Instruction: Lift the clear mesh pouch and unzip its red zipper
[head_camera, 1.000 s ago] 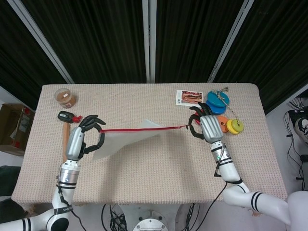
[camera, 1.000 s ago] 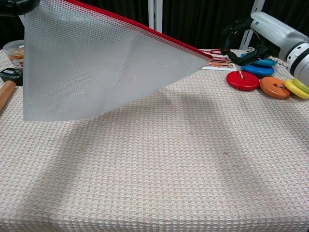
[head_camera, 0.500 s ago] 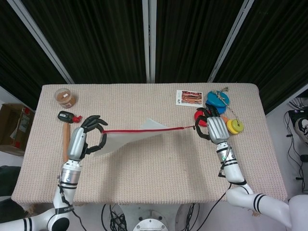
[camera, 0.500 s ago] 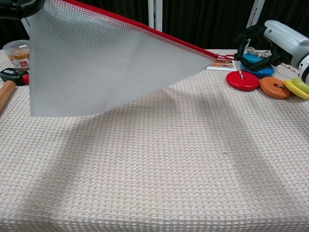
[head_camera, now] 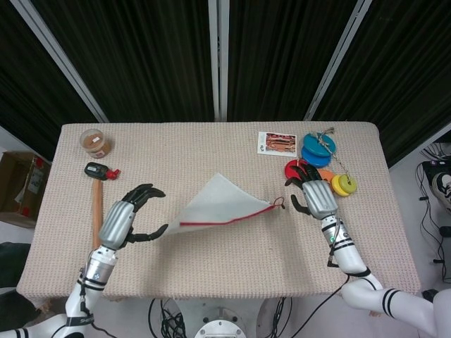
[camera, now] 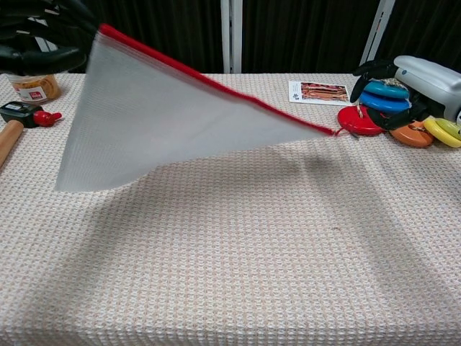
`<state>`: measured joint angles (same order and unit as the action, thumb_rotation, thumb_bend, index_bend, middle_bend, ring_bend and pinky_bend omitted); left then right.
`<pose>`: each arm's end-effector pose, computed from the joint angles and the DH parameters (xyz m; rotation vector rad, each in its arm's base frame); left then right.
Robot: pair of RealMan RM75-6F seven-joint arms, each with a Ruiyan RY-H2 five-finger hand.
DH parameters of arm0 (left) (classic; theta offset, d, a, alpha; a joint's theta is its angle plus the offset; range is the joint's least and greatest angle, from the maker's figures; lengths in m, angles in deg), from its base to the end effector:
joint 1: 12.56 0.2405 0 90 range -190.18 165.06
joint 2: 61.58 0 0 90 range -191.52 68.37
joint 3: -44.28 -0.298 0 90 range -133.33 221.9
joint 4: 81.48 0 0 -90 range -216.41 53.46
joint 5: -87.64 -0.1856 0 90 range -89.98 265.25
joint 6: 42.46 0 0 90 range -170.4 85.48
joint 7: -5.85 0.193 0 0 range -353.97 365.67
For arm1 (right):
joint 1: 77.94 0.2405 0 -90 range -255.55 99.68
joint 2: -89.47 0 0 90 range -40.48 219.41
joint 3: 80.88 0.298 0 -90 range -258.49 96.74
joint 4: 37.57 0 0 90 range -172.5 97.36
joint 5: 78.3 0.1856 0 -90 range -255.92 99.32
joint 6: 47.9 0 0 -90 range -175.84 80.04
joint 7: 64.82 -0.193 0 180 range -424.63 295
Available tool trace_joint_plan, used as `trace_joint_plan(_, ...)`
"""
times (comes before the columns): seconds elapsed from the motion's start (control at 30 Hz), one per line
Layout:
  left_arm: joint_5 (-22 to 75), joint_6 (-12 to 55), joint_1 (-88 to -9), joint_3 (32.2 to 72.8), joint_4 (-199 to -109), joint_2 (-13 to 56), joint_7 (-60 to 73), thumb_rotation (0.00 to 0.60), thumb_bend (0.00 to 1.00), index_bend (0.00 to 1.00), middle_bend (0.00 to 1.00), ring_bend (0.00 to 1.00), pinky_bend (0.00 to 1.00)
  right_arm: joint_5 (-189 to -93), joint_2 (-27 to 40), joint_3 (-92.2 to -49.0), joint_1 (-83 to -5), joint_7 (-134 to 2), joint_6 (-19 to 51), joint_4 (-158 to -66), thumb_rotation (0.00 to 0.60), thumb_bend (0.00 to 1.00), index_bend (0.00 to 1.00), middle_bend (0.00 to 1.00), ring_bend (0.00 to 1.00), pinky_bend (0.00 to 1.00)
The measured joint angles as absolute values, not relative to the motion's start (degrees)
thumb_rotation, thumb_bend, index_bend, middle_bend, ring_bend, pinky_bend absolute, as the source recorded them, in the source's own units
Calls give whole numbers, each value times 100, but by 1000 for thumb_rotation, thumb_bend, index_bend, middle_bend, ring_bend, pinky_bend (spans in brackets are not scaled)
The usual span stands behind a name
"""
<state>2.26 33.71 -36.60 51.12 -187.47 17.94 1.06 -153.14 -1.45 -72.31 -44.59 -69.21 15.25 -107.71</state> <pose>-0.1705 0.3087 0.0861 -1.5318 -1.2553 -1.5256 -0.2487 -0.4034 0.0198 1.6124 -1.0709 1.0893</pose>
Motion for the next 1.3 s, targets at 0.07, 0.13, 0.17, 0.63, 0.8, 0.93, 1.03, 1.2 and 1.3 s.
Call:
trace_joint_plan(0.07,66,3305,-3655,4980,-18814,1685,201,366,180,246,241,127,200,-15262,-125,-7250,-4467,-6895,1393,-10738,600,359,293,59,0,0)
trace_joint_plan(0.13,-72,3272,-3650,4896,-18883,1615,252,367,164,244,242,127,199,-15214,-114,-7267,-4466,-6840,1275,-10694,600,329,248,43,0,0)
trace_joint_plan(0.17,-117,3271,-3645,4877,-18912,1591,258,367,154,244,242,127,200,-15185,-112,-7279,-4464,-6775,1218,-10661,600,297,216,32,0,0)
trace_joint_plan(0.63,858,3728,-3324,5283,-18111,1169,1613,600,127,279,253,140,203,-15290,995,-7319,-4882,-6802,1591,-11451,600,242,1,36,0,0)
trace_joint_plan(0.8,1005,3911,-2940,5195,-17468,722,1448,600,136,279,244,138,191,-15662,1865,-7462,-5503,-7472,2389,-11998,600,252,12,42,0,0)
trace_joint_plan(0.93,915,4261,-2480,4943,-17255,526,1118,600,136,278,243,137,188,-15885,2355,-7640,-6071,-7867,3016,-12274,600,264,24,42,0,0)
trace_joint_plan(1.03,779,4568,-2153,4734,-17217,456,1049,600,137,279,243,137,188,-16042,2516,-7789,-6472,-8096,3452,-12358,600,271,36,42,0,0)
trace_joint_plan(1.2,503,5109,-1679,4451,-17259,475,1224,600,137,277,238,137,186,-16263,2690,-8032,-6945,-8460,3837,-12401,600,276,53,43,0,0)
trace_joint_plan(1.3,258,5392,-1448,4296,-17313,577,1392,600,137,278,238,137,186,-16385,2759,-8107,-7117,-8618,3969,-12412,600,276,68,43,0,0)
